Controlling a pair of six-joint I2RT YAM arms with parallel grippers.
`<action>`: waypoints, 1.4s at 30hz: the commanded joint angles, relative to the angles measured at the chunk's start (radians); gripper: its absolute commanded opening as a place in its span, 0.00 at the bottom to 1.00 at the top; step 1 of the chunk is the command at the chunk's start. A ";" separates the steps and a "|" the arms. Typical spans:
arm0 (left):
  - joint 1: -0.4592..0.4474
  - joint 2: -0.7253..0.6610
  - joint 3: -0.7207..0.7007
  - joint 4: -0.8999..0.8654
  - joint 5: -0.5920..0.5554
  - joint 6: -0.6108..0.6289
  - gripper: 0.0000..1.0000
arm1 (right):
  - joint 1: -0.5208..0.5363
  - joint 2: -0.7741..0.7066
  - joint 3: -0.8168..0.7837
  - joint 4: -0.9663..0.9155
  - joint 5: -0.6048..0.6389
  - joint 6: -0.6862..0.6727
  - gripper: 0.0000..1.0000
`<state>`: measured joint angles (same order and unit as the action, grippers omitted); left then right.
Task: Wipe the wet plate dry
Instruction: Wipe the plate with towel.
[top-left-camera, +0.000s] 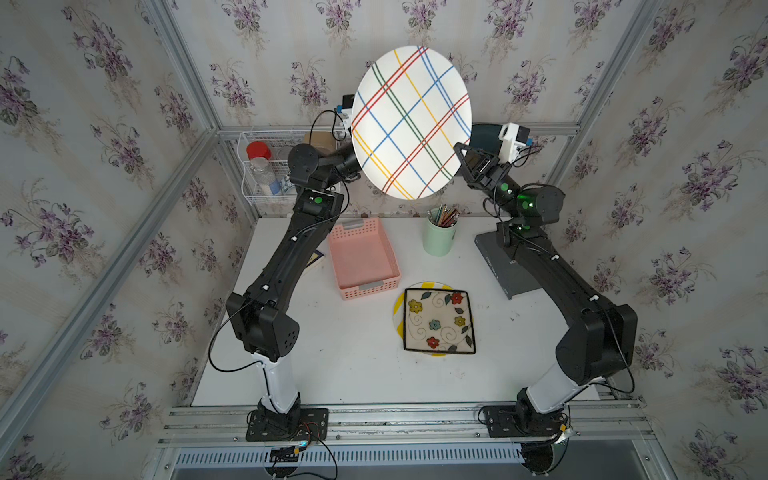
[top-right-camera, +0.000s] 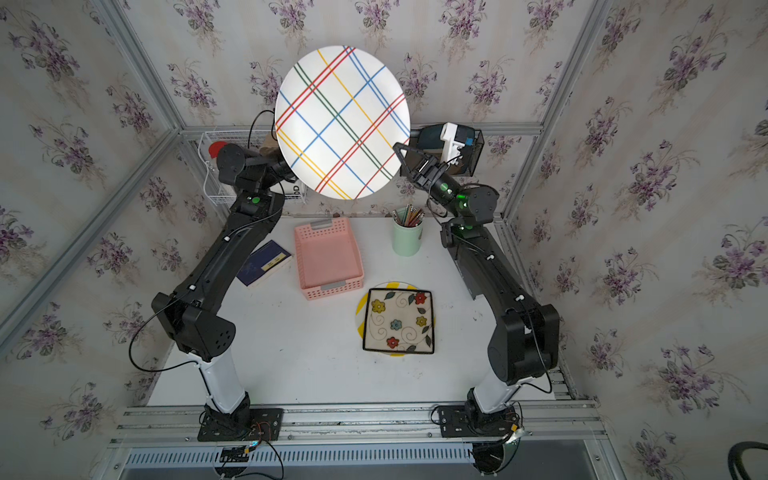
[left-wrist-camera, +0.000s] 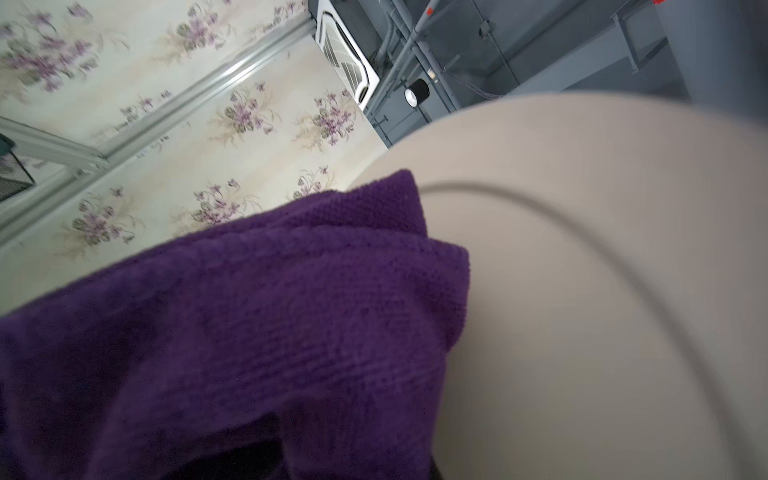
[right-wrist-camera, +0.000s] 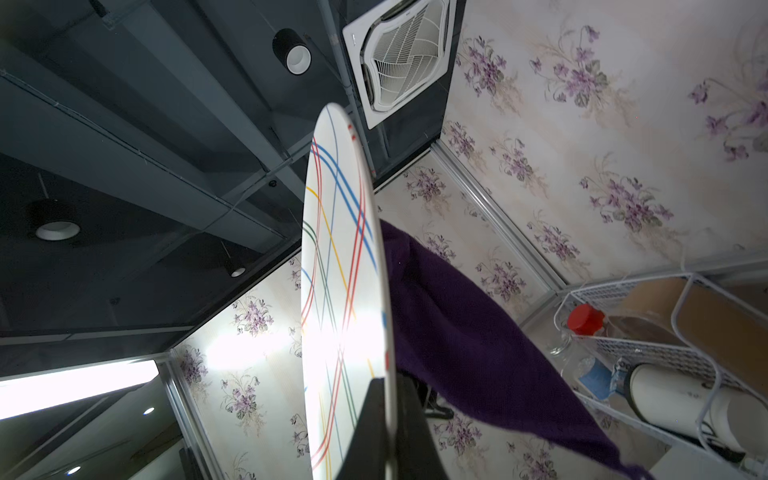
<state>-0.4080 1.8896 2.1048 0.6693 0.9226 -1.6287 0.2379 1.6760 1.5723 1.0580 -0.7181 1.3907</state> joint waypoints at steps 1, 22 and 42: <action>0.005 -0.031 -0.003 0.157 0.053 -0.038 0.00 | -0.053 0.020 0.020 -0.036 0.101 0.044 0.00; -0.031 0.043 0.149 0.150 -0.047 -0.113 0.00 | -0.092 -0.092 -0.111 -0.056 0.135 -0.033 0.00; -0.108 -0.077 -0.159 0.254 -0.028 -0.113 0.00 | -0.122 -0.007 0.022 -0.052 0.278 -0.027 0.00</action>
<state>-0.5285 1.8679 1.9903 0.7647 0.7845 -1.7695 0.1562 1.6878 1.6367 1.1080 -0.5636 1.3861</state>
